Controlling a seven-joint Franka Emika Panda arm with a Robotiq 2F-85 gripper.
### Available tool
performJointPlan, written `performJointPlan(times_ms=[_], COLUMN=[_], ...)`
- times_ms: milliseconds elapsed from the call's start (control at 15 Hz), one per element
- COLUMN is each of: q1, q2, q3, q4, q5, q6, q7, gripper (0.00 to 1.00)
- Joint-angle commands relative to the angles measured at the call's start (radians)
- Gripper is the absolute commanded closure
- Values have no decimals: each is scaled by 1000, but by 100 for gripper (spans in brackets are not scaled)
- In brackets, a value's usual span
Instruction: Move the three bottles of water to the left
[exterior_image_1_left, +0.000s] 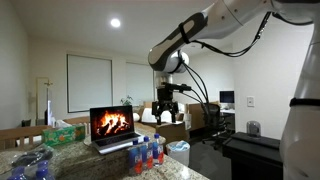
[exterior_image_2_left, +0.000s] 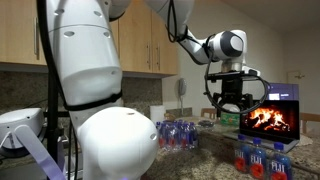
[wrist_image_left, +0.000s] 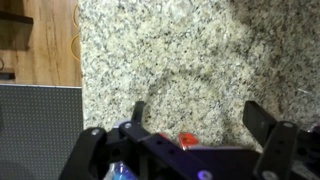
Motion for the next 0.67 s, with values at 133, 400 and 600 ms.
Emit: performJointPlan(times_ms=[133,400,600], q1=[-67,-88,-95], q2=[192,218,255], q3=[-15,-19,-23], q4=[209,227,258], q5=[-95,-77,-78], q6=[7,2,2], q7=[-48,-43,-49], gripper=[0,0,0])
